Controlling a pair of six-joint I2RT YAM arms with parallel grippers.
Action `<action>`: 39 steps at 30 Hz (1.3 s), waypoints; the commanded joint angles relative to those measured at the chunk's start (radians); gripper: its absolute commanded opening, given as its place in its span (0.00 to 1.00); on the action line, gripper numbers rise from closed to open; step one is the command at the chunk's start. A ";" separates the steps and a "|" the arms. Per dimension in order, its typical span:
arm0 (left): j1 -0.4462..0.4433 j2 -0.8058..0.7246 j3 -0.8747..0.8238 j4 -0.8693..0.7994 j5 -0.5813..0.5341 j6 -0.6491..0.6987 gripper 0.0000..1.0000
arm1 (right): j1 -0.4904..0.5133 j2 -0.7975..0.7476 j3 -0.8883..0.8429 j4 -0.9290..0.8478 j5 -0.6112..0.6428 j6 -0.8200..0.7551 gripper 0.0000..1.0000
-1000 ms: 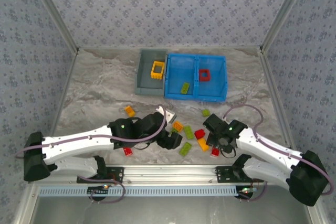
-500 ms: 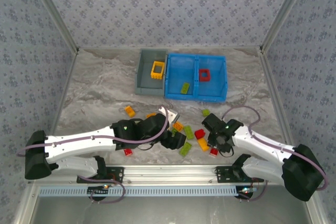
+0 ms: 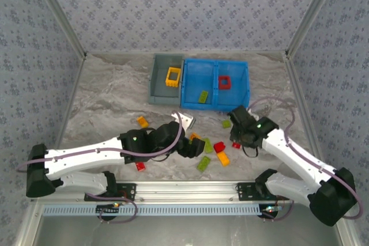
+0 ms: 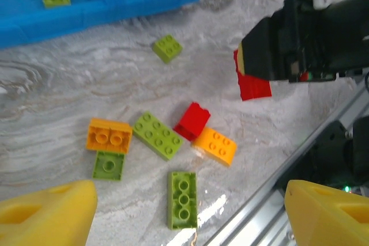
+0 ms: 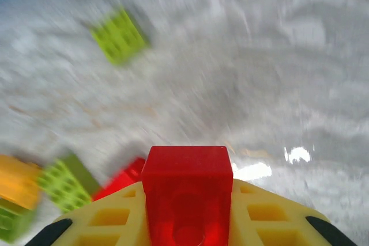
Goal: Sort the legos into containers by color
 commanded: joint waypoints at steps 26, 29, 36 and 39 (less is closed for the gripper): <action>-0.003 0.022 0.261 -0.206 -0.233 -0.034 0.84 | -0.353 0.918 0.735 0.217 -0.256 -0.420 0.51; 0.031 0.012 0.267 -0.336 -0.276 -0.110 0.83 | -0.351 0.857 0.734 0.204 -0.230 -0.421 0.54; 0.379 -0.075 0.131 -0.502 -0.099 -0.262 0.82 | -0.281 0.584 0.679 0.199 -0.140 -0.417 0.56; 0.588 -0.093 0.028 -0.458 0.051 -0.261 0.82 | -0.161 0.383 0.537 0.337 -0.125 -0.455 0.56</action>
